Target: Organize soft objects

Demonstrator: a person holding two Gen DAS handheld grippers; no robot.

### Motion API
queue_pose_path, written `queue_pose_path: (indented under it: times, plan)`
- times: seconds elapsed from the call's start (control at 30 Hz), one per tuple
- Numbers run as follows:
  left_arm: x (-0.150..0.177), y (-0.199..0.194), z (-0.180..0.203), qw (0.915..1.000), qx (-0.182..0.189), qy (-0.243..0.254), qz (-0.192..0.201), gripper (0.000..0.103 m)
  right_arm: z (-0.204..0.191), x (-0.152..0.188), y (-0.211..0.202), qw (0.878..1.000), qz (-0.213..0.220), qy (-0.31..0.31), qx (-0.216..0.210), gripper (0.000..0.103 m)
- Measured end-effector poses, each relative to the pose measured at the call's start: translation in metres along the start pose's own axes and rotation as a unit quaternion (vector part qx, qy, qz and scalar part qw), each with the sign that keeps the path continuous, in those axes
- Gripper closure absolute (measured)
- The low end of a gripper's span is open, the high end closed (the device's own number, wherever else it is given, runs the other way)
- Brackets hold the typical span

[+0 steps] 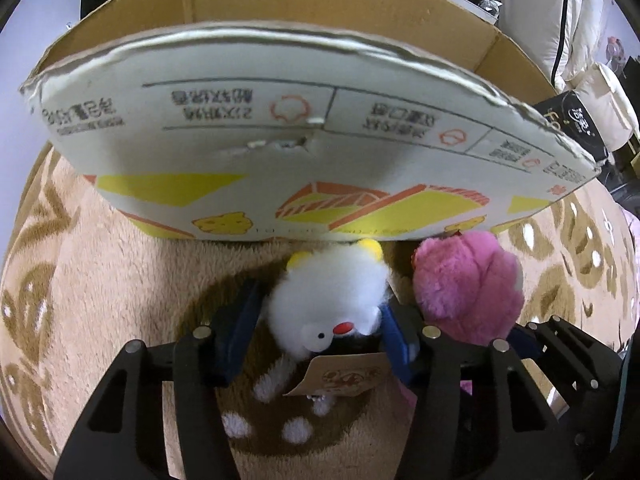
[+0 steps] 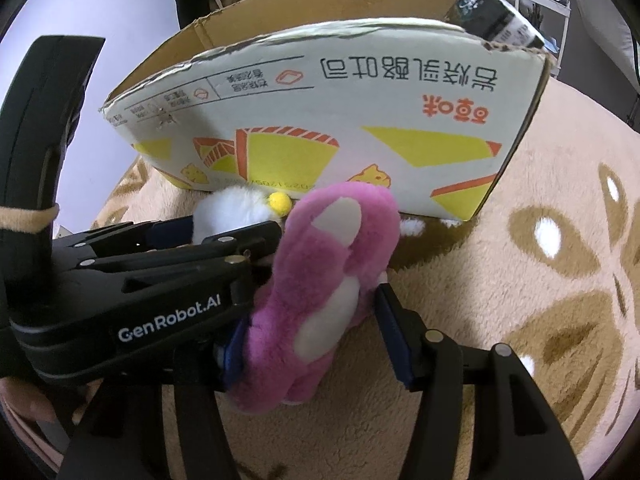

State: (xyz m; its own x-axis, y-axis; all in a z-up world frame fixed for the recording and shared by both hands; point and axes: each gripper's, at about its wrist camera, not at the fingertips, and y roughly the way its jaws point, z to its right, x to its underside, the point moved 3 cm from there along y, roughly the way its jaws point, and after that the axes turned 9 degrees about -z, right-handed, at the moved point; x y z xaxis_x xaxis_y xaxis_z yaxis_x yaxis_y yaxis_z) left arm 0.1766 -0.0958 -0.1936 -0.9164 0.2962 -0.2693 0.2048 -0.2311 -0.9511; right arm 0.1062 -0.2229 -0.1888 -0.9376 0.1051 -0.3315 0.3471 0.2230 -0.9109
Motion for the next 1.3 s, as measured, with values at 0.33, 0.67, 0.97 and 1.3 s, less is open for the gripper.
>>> queue_pose_path:
  times: [0.33, 0.67, 0.97, 1.3]
  plan:
    - [0.014, -0.019, -0.029, 0.9989, 0.034, -0.033, 0.005, 0.070, -0.003, 0.003, -0.001, 1.000, -0.004, -0.002, -0.018, 0.052]
    - [0.029, -0.065, -0.036, 0.9972, -0.016, -0.037, 0.063, 0.070, -0.006, 0.007, -0.038, 0.998, 0.058, 0.001, -0.001, 0.057]
    - [0.045, -0.119, -0.020, 0.9884, -0.029, -0.025, 0.147, 0.070, -0.012, 0.008, -0.090, 0.989, 0.147, -0.009, 0.007, 0.057]
    - [0.052, -0.174, 0.008, 0.9666, -0.052, -0.002, 0.251, 0.070, -0.019, 0.006, -0.148, 0.971, 0.237, -0.030, 0.004, 0.057]
